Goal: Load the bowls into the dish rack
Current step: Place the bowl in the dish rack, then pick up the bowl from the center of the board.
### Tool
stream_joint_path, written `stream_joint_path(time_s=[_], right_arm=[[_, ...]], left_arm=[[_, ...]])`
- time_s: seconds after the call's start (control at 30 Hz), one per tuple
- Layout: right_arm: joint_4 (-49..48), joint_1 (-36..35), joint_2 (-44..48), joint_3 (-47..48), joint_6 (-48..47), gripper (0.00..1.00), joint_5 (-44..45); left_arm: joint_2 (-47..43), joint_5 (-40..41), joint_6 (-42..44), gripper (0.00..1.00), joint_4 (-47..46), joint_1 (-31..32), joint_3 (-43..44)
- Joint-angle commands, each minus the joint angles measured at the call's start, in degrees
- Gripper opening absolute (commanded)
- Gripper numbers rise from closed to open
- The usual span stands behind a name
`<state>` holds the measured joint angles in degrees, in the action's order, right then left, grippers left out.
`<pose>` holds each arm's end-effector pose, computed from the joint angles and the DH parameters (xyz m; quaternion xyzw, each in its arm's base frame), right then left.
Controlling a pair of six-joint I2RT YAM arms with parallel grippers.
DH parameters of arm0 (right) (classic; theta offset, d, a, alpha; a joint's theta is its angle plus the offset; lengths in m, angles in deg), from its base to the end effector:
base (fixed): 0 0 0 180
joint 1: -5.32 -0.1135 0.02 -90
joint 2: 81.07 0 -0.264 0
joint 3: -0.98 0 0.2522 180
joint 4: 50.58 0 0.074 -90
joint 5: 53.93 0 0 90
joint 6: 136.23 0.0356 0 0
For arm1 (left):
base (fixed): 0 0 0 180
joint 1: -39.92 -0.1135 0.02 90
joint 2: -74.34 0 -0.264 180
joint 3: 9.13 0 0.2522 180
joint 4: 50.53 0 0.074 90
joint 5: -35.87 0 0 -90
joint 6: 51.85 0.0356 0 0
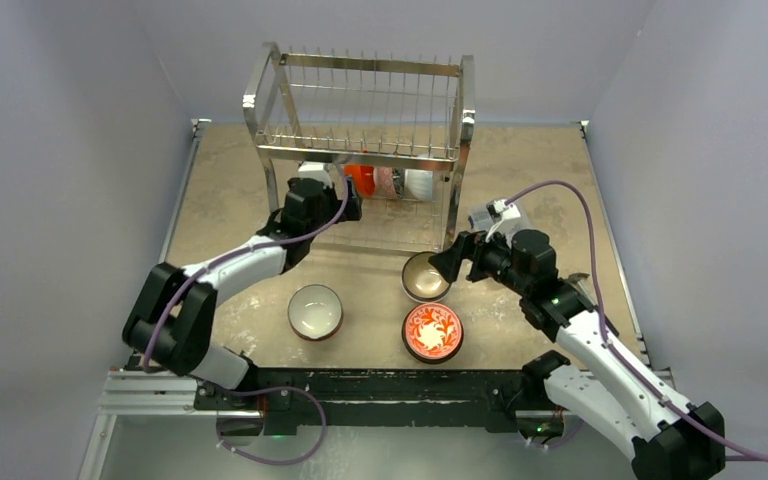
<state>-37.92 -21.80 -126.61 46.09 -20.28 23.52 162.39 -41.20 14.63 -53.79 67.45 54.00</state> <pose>0.1684 0.0950 0.2754 -0.0759 0.7777 0.3527 0.5148 0.3059 -0.1504 0.2310 -0.0344 0.8238 -0.1564 0.5438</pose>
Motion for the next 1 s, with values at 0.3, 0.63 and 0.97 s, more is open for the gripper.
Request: stream_joint_path(time_s=[0.3, 0.63, 0.97], right_arm=[[3.0, -0.3, 2.0, -3.6, 4.8, 0.99, 5.2], [1.7, -0.3, 3.8, -6.6, 10.3, 0.99, 10.9], [-4.8, -0.3, -4.6, -7.2, 8.7, 0.73, 8.1]], left_arm=[[-18.2, -22.9, -16.7, 0.98, 3.2, 0.0, -18.2], [-25.2, -33.8, -29.0, 0.96, -10.8, 0.0, -26.7], [-28.5, -35.5, -32.3, 0.95, -12.9, 0.0, -26.9]])
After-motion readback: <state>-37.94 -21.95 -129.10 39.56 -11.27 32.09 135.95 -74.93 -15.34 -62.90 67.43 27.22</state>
